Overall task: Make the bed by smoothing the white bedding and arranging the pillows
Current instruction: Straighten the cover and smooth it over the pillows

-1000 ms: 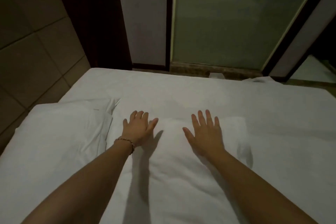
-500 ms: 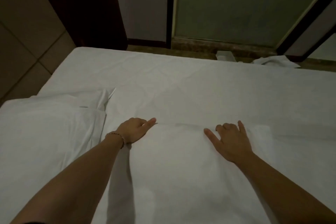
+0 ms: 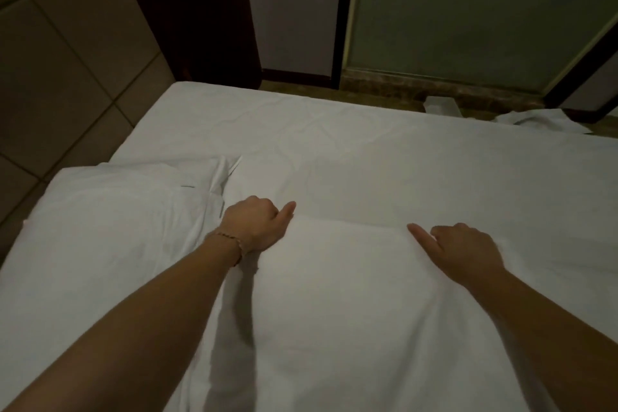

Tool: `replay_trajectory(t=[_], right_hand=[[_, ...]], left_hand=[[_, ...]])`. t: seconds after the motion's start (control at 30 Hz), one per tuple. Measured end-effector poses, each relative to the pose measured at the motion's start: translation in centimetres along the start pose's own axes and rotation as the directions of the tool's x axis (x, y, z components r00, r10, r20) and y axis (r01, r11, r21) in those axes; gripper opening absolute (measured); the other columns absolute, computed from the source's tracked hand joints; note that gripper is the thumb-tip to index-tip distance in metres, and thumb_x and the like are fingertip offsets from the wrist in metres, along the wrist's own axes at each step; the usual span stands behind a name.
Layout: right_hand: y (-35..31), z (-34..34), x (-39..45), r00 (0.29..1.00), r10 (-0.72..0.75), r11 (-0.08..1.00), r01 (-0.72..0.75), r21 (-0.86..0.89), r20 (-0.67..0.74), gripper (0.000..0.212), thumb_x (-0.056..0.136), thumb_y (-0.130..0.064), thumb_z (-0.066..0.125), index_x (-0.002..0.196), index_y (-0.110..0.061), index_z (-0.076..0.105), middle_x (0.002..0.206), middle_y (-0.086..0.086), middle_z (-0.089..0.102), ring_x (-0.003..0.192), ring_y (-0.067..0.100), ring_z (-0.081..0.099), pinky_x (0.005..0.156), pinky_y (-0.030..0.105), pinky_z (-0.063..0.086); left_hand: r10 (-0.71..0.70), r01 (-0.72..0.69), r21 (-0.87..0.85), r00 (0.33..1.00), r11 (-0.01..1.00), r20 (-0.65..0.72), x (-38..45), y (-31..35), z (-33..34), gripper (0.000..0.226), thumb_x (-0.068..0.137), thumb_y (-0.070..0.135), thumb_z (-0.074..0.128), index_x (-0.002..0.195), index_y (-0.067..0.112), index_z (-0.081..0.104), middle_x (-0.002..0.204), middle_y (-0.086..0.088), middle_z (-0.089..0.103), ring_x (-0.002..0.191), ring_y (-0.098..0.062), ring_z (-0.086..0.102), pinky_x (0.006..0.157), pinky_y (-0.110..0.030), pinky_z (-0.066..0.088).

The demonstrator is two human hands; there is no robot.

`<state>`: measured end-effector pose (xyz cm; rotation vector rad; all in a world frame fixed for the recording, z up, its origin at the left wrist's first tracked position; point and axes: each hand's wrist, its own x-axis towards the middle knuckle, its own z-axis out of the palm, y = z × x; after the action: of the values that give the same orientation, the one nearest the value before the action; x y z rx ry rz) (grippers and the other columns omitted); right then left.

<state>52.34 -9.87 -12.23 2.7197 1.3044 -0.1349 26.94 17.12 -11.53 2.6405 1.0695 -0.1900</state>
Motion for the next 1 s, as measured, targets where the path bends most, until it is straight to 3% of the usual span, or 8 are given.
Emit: replay_trajectory(t=[0.07, 0.17, 0.27, 0.33, 0.43, 0.6, 0.83, 1.0], right_hand=[[0.0, 1.1, 0.7, 0.998, 0.024, 1.0, -0.024, 0.0, 0.055, 0.083, 0.079, -0.083, -0.003, 0.066, -0.025, 0.054, 0.068, -0.003, 0.056, 0.065, 0.018, 0.058, 0.064, 0.032, 0.045], [-0.7, 1.3, 1.6, 0.994, 0.043, 0.995, -0.052, 0.086, 0.104, 0.081, 0.08, -0.081, -0.004, 0.07, -0.025, 0.054, 0.075, -0.001, 0.06, 0.076, 0.022, 0.062, 0.077, 0.036, 0.046], [-5.1, -0.2, 3.4, 0.999, -0.027, 0.984, 0.034, 0.172, -0.039, 0.079, 0.085, -0.08, 0.002, 0.073, -0.022, 0.054, 0.079, 0.002, 0.063, 0.083, 0.027, 0.062, 0.083, 0.039, 0.044], [-10.0, -1.1, 4.0, 0.993, -0.099, 0.962, 0.113, 0.25, -0.068, 0.072, 0.091, -0.075, 0.017, 0.094, -0.021, 0.064, 0.096, 0.006, 0.067, 0.096, 0.029, 0.062, 0.086, 0.039, 0.045], [-17.3, -0.6, 4.2, 0.968, -0.237, 0.926, 0.198, 0.32, 0.086, 0.075, 0.091, -0.077, 0.02, 0.118, -0.019, 0.06, 0.115, 0.007, 0.065, 0.109, 0.029, 0.059, 0.093, 0.04, 0.043], [-22.3, 0.3, 5.0, 0.954, -0.254, 0.93, 0.194, 0.312, 0.162, 0.085, 0.087, -0.083, 0.014, 0.112, -0.015, 0.059, 0.109, 0.008, 0.067, 0.1, 0.028, 0.061, 0.088, 0.041, 0.041], [-20.2, -1.6, 4.8, 0.966, -0.237, 0.866, 0.16, 0.474, 0.107, 0.074, 0.088, -0.081, 0.019, 0.065, -0.018, 0.051, 0.069, 0.0, 0.06, 0.067, 0.017, 0.058, 0.066, 0.033, 0.046], [-19.8, -0.4, 5.4, 0.967, -0.245, 0.916, 0.207, 0.344, 0.069, 0.069, 0.092, -0.076, 0.019, 0.077, -0.017, 0.051, 0.078, 0.002, 0.06, 0.077, 0.024, 0.062, 0.066, 0.034, 0.043]], left_hand=[[0.015, -0.015, -0.057, 1.0, 0.998, -0.005, 0.7, 0.0, 1.1, 0.07, 0.099, 0.065, 0.027, 0.057, 0.016, 0.055, 0.064, -0.001, 0.058, 0.07, -0.022, 0.057, 0.066, -0.032, 0.044], [-0.024, 0.043, -0.344, 0.998, 0.938, 0.061, 2.1, -2.9, 1.7, 0.062, 0.1, 0.062, 0.031, 0.072, 0.017, 0.062, 0.079, -0.001, 0.068, 0.082, -0.022, 0.063, 0.08, -0.036, 0.05], [-0.078, 0.111, -0.568, 0.994, 0.815, 0.083, 2.6, -5.4, 2.1, 0.055, 0.1, 0.061, 0.034, 0.096, 0.021, 0.071, 0.101, 0.003, 0.07, 0.098, -0.016, 0.063, 0.091, -0.033, 0.046], [-0.061, 0.104, -0.618, 0.994, 0.779, 0.091, 2.2, -6.2, 2.8, 0.053, 0.099, 0.061, 0.038, 0.096, 0.021, 0.073, 0.102, 0.001, 0.072, 0.099, -0.016, 0.065, 0.093, -0.032, 0.047], [-0.109, 0.12, -0.667, 0.992, 0.735, 0.058, 1.5, -6.9, 3.9, 0.054, 0.099, 0.058, 0.043, 0.081, 0.015, 0.069, 0.087, 0.0, 0.073, 0.086, -0.018, 0.067, 0.084, -0.034, 0.049], [-0.111, 0.126, -0.666, 0.992, 0.735, 0.065, 1.4, -6.4, 4.7, 0.057, 0.099, 0.054, 0.046, 0.058, 0.015, 0.051, 0.059, 0.003, 0.06, 0.059, -0.015, 0.054, 0.066, -0.033, 0.046], [0.027, 0.02, -0.662, 0.998, 0.749, 0.061, 2.4, -5.3, 1.9, 0.059, 0.101, 0.043, 0.052, 0.05, 0.014, 0.042, 0.047, 0.005, 0.045, 0.045, -0.008, 0.043, 0.053, -0.025, 0.039], [0.014, 0.013, -0.473, 0.998, 0.881, 0.054, 3.3, -4.8, 2.6, 0.06, 0.101, 0.046, 0.049, 0.052, 0.012, 0.045, 0.051, -0.001, 0.051, 0.051, -0.014, 0.048, 0.06, -0.03, 0.041]])
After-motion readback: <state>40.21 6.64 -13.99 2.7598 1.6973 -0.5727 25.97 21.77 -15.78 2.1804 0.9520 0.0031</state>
